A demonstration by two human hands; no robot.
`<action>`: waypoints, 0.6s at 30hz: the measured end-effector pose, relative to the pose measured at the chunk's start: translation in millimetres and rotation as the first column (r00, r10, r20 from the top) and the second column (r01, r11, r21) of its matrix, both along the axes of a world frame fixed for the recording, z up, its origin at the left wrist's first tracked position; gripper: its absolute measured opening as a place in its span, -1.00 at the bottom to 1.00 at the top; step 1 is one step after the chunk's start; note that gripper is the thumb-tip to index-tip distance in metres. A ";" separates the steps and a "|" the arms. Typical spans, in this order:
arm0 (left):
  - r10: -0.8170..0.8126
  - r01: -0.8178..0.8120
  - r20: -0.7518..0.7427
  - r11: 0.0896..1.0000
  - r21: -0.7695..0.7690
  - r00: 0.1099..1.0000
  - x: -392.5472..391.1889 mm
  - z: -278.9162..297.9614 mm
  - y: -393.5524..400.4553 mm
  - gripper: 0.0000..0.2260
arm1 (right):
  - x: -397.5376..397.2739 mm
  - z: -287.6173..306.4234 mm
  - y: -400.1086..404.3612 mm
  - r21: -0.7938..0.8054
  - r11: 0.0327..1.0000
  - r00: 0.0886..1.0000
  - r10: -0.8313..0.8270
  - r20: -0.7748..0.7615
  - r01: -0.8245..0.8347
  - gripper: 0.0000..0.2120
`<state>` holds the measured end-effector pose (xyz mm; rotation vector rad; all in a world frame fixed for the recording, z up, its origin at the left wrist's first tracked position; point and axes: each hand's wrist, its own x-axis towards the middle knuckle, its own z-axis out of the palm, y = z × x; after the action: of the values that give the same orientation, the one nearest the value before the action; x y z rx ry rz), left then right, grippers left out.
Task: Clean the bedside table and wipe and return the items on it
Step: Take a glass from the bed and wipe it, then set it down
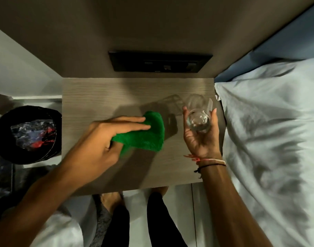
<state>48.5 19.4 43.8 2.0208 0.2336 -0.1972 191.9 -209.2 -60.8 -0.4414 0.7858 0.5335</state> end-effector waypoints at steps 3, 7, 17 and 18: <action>0.022 -0.021 -0.033 1.000 0.012 0.999 8.2 -4.0 1.6 -0.29 | 33.5 -4.6 -8.1 0.051 0.999 0.990 0.004 -0.143 0.003 -0.46; 0.021 -0.015 -0.088 0.998 0.065 0.996 15.1 -10.0 -0.6 -0.26 | 77.1 -11.8 -15.7 -0.010 0.998 0.969 0.059 -0.240 -0.063 -0.57; 0.013 -0.003 -0.098 0.995 0.103 0.995 22.0 -28.6 -7.8 -0.24 | 128.3 -19.7 -11.3 0.149 0.989 0.946 0.036 -0.322 0.014 -0.59; 0.017 -0.005 -0.103 0.994 0.109 0.995 22.8 -29.1 -7.4 -0.25 | 131.9 -19.5 -8.7 0.145 0.989 0.946 0.047 -0.320 -0.001 -0.59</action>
<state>71.3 12.0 14.8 2.1190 0.3273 -0.2889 323.8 -217.8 -80.3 -0.2321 1.0501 0.6910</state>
